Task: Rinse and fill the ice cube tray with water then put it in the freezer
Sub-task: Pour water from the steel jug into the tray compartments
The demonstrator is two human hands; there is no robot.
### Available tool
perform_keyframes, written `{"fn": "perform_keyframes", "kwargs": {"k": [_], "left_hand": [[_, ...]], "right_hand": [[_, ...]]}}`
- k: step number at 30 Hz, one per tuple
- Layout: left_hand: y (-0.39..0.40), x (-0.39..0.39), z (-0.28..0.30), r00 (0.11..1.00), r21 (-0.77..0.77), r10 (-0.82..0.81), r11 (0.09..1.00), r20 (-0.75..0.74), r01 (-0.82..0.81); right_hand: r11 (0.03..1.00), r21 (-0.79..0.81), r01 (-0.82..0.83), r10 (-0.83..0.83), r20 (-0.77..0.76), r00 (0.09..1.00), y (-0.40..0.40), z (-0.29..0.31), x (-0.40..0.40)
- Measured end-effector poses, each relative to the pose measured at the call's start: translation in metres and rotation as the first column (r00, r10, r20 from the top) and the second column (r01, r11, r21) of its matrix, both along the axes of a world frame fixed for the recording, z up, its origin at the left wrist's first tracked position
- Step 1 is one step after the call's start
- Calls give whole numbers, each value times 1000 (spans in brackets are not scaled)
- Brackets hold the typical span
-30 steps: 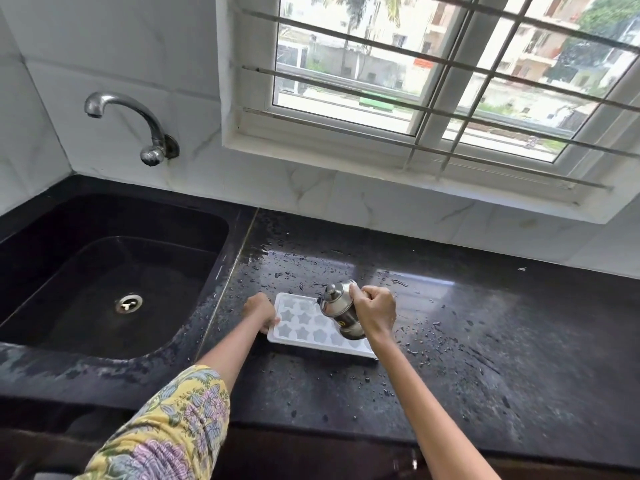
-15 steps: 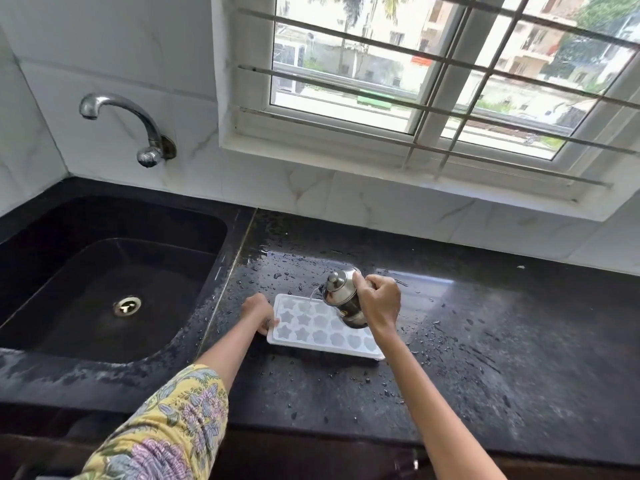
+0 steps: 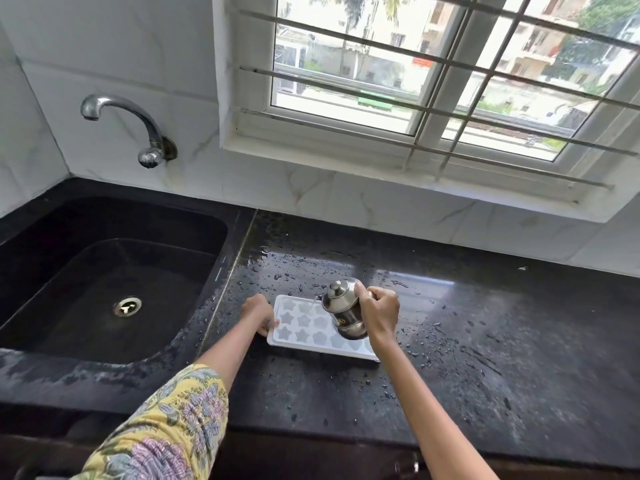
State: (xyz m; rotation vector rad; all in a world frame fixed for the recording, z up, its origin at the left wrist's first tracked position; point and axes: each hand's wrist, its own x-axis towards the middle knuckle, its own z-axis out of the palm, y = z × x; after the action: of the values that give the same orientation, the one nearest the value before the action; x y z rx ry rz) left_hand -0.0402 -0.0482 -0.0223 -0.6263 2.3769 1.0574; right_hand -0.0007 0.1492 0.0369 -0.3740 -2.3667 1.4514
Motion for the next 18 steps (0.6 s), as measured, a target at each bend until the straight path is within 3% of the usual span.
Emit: {"fn": "perform_keyframes", "kwargs": {"k": [7, 18], "left_hand": [[-5, -10, -9, 995, 96, 91, 991, 43, -95], [-12, -17, -28, 986, 268, 151, 949, 77, -166]], "right_hand": [[991, -128, -29, 22, -56, 998, -9, 18, -13], [986, 107, -131, 136, -38, 990, -30, 5, -14]]}}
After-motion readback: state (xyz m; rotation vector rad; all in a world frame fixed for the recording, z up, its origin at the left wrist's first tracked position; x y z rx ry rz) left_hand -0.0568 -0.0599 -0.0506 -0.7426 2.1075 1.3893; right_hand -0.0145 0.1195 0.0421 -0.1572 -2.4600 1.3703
